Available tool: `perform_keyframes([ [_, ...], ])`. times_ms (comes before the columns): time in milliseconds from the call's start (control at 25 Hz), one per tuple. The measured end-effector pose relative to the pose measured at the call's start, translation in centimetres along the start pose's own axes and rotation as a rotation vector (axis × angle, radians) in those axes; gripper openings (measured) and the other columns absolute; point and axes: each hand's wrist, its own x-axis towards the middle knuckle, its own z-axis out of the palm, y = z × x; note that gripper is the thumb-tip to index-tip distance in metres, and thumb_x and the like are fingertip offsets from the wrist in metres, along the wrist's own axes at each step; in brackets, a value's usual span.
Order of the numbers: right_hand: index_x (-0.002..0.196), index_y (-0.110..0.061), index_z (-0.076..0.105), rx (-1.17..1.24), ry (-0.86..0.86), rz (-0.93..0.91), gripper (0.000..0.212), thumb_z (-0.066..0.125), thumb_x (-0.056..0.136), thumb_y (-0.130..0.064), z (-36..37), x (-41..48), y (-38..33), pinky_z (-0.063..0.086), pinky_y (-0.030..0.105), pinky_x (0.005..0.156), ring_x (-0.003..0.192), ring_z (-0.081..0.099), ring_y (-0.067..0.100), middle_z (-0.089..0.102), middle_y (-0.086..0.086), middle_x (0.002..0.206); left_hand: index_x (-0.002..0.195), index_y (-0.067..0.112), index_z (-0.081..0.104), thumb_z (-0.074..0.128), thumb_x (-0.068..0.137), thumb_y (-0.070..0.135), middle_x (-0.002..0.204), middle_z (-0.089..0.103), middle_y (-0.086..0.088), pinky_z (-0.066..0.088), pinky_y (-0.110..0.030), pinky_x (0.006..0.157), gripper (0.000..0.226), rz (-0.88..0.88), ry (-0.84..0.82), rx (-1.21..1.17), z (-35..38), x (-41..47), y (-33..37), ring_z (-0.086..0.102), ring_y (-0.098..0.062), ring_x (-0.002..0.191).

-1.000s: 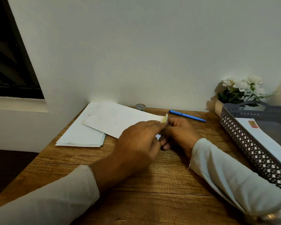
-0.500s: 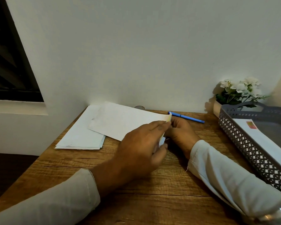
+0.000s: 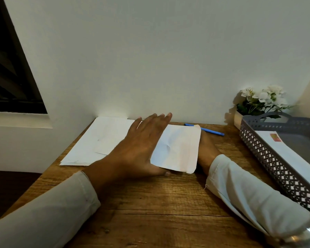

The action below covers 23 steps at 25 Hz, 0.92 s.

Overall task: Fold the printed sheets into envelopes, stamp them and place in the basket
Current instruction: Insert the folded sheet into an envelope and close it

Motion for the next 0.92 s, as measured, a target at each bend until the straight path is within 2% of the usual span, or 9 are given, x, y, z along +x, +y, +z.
perform_keyframes([
  [120, 0.086, -0.012, 0.066, 0.121, -0.030, 0.034, 0.042, 0.036, 0.108, -0.029, 0.1, -0.1, -0.2, 0.057, 0.032, 0.070, 0.077, 0.068, 0.026, 0.070, 0.009, 0.079, 0.152, 0.043, -0.021, 0.067, 0.064, 0.082, 0.163, 0.006, 0.012, -0.012, -0.036, 0.122, 0.130, -0.015, -0.007, -0.024, -0.4, 0.0, 0.1, -0.002, -0.006, 0.150],
  [160, 0.091, -0.011, 0.068, 0.133, -0.037, 0.029, 0.041, 0.039, 0.107, -0.034, 0.1, -0.1, -0.1, 0.061, 0.035, 0.077, 0.083, 0.071, 0.031, 0.073, 0.013, 0.085, 0.152, 0.043, -0.020, 0.067, 0.064, 0.083, 0.163, 0.009, 0.011, -0.011, -0.037, 0.122, 0.130, -0.022, -0.001, -0.033, -0.4, 0.1, 0.1, 0.001, -0.007, 0.149],
  [240, 0.105, -0.014, 0.071, 0.098, -0.014, -0.028, 0.029, 0.052, 0.102, -0.036, 0.3, -0.3, -0.2, 0.058, 0.051, 0.094, 0.100, 0.072, 0.037, 0.075, 0.016, 0.104, 0.153, 0.041, -0.018, 0.065, 0.064, 0.084, 0.161, 0.015, 0.008, -0.001, -0.045, 0.125, 0.129, -0.039, 0.052, -0.033, -0.5, 0.0, 0.2, 0.009, -0.013, 0.148],
  [320, 0.112, -0.017, 0.072, 0.085, -0.009, -0.086, 0.023, 0.056, 0.102, -0.030, 0.2, -0.4, -0.8, 0.055, 0.057, 0.095, 0.104, 0.072, 0.036, 0.076, 0.014, 0.110, 0.154, 0.042, -0.014, 0.066, 0.066, 0.082, 0.159, 0.019, 0.008, 0.010, -0.048, 0.124, 0.125, -0.086, 0.138, -0.054, -0.6, 0.1, 0.1, 0.016, -0.015, 0.146],
  [440, 0.124, -0.013, 0.068, 0.167, -0.112, -0.118, 0.064, 0.039, 0.098, -0.064, 0.2, -0.5, -2.5, 0.057, 0.049, 0.093, 0.108, 0.071, 0.029, 0.075, 0.013, 0.115, 0.156, 0.041, -0.005, 0.064, 0.067, 0.082, 0.159, 0.022, 0.009, 0.012, -0.041, 0.121, 0.119, -0.159, 0.320, -0.125, -1.0, 0.7, 0.2, 0.022, -0.014, 0.143],
  [480, 0.126, -0.012, 0.067, 0.214, -0.135, -0.156, 0.070, 0.043, 0.093, -0.068, 0.3, -0.5, -2.8, 0.057, 0.048, 0.089, 0.107, 0.071, 0.029, 0.074, 0.014, 0.115, 0.157, 0.038, -0.002, 0.061, 0.067, 0.083, 0.158, 0.026, 0.008, 0.012, -0.039, 0.120, 0.118, -0.177, 0.381, -0.136, -1.3, 1.0, 0.3, 0.026, -0.014, 0.143],
  [640, 0.120, -0.013, 0.066, 0.129, -0.121, -0.305, 0.041, 0.076, 0.086, -0.034, 1.4, -1.3, -3.2, 0.061, 0.036, 0.079, 0.093, 0.074, 0.021, 0.076, 0.007, 0.105, 0.158, 0.033, 0.002, 0.057, 0.066, 0.085, 0.156, 0.033, 0.005, 0.019, -0.042, 0.118, 0.119, -0.274, 0.582, -0.172, -3.4, 2.2, 0.8, 0.033, -0.017, 0.141],
  [760, 0.120, -0.018, 0.067, 0.071, -0.060, -0.306, 0.035, 0.076, 0.087, -0.018, 2.0, -1.3, -4.0, 0.061, 0.040, 0.087, 0.101, 0.073, 0.025, 0.077, 0.004, 0.105, 0.156, 0.037, -0.003, 0.063, 0.069, 0.079, 0.157, 0.029, 0.004, 0.019, -0.045, 0.119, 0.117, -0.302, 0.593, -0.161, -4.2, 3.3, 2.2, 0.032, -0.019, 0.142],
  [920, 0.108, -0.027, 0.068, 0.129, 0.142, -0.361, 0.023, 0.075, 0.088, -0.017, 1.2, -0.1, -7.2, 0.060, 0.037, 0.085, 0.095, 0.073, 0.014, 0.077, -0.007, 0.097, 0.156, 0.039, 0.004, 0.058, 0.072, 0.082, 0.157, 0.032, 0.010, 0.027, -0.041, 0.116, 0.108, -0.306, 0.564, -0.259, -5.3, 4.4, 3.1, 0.036, -0.013, 0.139],
])
